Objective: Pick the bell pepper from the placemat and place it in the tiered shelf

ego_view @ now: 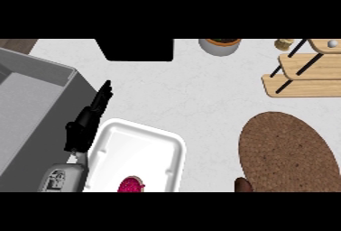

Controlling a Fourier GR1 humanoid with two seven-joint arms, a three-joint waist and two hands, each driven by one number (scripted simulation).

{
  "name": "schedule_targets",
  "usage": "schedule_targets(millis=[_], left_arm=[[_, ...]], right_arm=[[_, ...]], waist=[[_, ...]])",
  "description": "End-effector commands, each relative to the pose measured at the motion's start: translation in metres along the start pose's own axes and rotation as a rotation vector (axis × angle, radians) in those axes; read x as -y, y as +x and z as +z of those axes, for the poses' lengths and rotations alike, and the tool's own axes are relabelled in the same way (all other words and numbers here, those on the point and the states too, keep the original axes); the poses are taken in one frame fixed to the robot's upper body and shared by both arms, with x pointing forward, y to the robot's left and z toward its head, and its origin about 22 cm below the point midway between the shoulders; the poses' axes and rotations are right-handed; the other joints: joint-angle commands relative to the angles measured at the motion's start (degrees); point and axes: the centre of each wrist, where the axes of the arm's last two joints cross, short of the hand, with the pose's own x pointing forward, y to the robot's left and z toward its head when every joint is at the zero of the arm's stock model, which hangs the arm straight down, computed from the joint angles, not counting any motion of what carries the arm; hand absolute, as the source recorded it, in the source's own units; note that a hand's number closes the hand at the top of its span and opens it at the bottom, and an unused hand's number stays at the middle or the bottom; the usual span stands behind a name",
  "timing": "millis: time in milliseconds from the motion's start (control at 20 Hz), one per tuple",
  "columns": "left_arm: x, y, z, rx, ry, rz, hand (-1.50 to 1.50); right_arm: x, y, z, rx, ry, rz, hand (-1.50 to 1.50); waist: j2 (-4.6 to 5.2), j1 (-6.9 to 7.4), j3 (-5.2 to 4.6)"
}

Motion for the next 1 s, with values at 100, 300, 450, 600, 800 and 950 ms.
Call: schedule_targets(millis=[100, 300, 450, 600, 800, 950], left_arm=[[0.004, 0.009, 0.0, 0.002, 0.008, -0.015, 0.0], [0.018, 0.003, -0.01, -0.004, 0.003, 0.003, 0.0], [0.003, -0.002, 0.002, -0.013, 0.011, 0.009, 0.0], [0.005, -0.009, -0.008, -0.012, 0.0, -0.001, 0.0], [0.007, 0.013, 0.007, -0.011, 0.007, 0.009, 0.0], [-0.005, 0.004, 0.0, -0.013, 0.002, 0.007, 0.0]], right_arm=[[0.021, -0.034, -0.009, -0.126, -0.084, 0.166, -1.5], [0.019, -0.034, -0.009, -0.165, -0.09, 0.122, -1.5], [0.021, -0.038, -0.005, -0.171, -0.078, 0.025, -1.5], [0.007, -0.03, -0.003, -0.189, -0.08, -0.091, -1.5], [0.041, -0.035, -0.02, -0.179, -0.052, -0.145, -1.5], [0.05, -0.031, -0.027, -0.178, -0.021, -0.172, -1.5]], waist=[[-0.03, 0.03, 0.05], [-0.13, -0.55, 0.03], [-0.26, -0.56, 0.03], [-0.08, -0.55, 0.03], [-0.25, -0.13, 0.06], [-0.14, -0.18, 0.04]])
